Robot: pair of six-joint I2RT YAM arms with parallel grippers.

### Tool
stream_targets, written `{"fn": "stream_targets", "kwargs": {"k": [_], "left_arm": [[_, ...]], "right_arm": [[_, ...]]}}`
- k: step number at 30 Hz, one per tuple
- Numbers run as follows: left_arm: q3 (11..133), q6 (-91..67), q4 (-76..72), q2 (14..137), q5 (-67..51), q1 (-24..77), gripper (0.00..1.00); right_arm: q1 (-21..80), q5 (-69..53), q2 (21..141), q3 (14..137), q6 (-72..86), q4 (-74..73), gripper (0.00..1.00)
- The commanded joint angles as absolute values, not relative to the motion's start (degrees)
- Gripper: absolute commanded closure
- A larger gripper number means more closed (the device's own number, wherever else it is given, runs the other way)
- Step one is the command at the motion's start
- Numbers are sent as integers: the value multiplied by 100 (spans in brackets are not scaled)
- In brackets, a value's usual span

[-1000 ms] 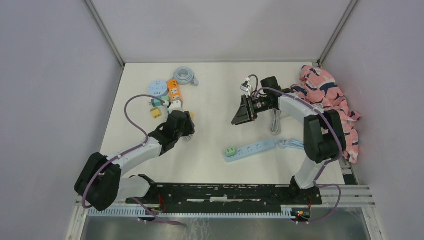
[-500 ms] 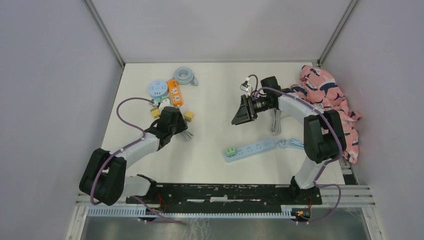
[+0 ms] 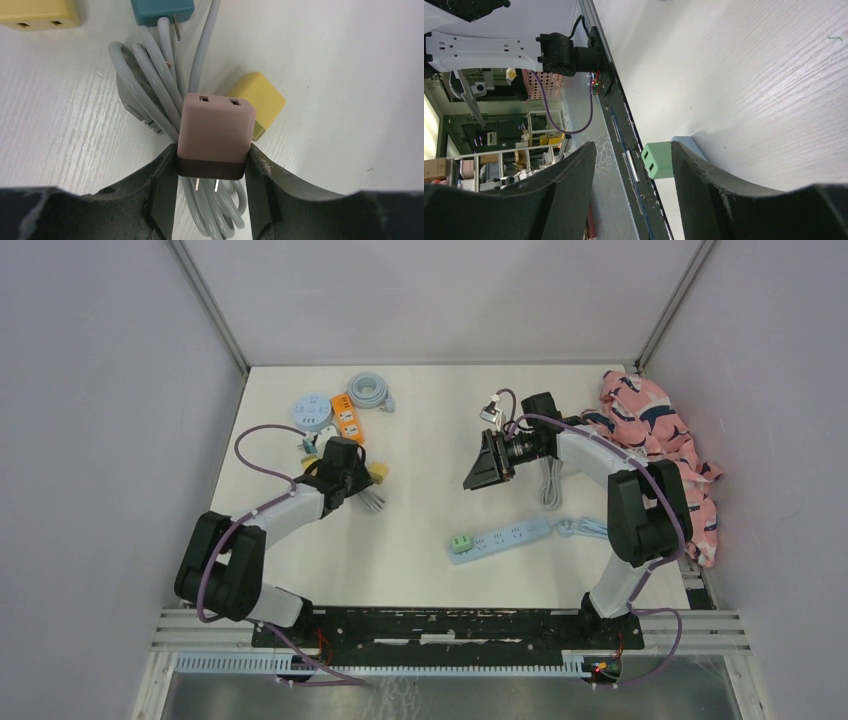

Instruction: Pull the plug off the socket

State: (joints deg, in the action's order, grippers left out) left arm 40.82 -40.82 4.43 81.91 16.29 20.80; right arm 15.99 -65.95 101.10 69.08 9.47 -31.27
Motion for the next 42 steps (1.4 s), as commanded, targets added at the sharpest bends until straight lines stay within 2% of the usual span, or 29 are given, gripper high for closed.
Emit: {"fn": "stream_targets", "kwargs": {"k": [1,7,15,19,20,22,28,33,38,42], "left_arm": [[4341,-4197,456,8406,1598,1900,49],[4343,-4180,404,8401,1372,1751,32],[4230,-4053,344,7880,979,1731,24],[4100,-3962,247,7511,752,1731,18],[4053,-3958,247,7422,733,1736,12],[3972,-3915,181,7206,596,1732,10],[3384,-3704,-815,6426,-820,1731,3],[2600,-4050,-2519,5949,-2268,1732,1],[2111,-4786,-4614,5960,-3524,1739,1],[1926,-5147,-5616,6042,-4040,1832,1]], "right_arm": [[1559,-6709,9967,7159,836,-3145,38],[1545,-6702,9967,7170,784,-3188,38],[1547,-6590,9856,7182,555,-3309,38],[1547,-6567,9798,7187,490,-3332,38],[1547,-6566,9780,7189,471,-3339,37],[1547,-6556,9730,7177,425,-3353,38],[1546,-6485,9479,7175,-69,-3548,36],[1549,-6469,9064,7055,-779,-3645,30],[1556,-6640,8453,6663,-1788,-3537,20],[1556,-6978,7870,6184,-2750,-3393,2]]}}
